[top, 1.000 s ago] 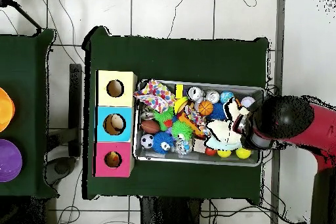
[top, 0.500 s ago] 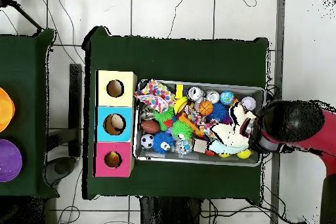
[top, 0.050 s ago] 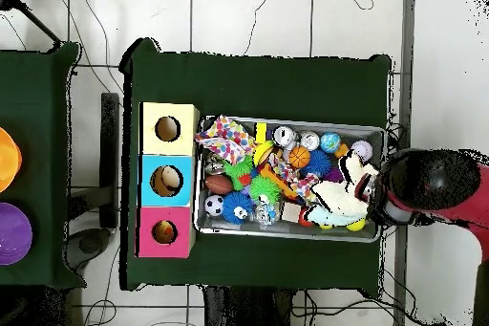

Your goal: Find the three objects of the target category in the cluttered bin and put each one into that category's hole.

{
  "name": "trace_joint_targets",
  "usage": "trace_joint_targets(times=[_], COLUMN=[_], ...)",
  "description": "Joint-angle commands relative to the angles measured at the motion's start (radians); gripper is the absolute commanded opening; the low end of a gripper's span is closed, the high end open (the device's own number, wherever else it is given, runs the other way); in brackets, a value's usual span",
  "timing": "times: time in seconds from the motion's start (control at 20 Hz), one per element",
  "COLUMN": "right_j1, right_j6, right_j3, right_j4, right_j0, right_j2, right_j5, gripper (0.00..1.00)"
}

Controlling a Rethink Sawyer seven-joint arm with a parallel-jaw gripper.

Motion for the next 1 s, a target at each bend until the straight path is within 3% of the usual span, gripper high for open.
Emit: trace_joint_targets(times=[0.05, 0.45, 0.85, 1.0], right_j1=[-0.03, -0.032, 0.008, 0.048], right_j6=[-0.061, -0.019, -0.024, -0.027], right_j3=[0.031, -0.032, -0.017, -0.055], right_j4=[-0.007, -0.016, -0.027, -0.033], right_j0=[0.03, 0.078, 0.074, 0.072], right_j2=[0.019, 0.003, -0.006, 0.004], right_j5=[0.08, 0.147, 0.059, 0.05], gripper=[0.0, 0.0, 0.0, 0.0])
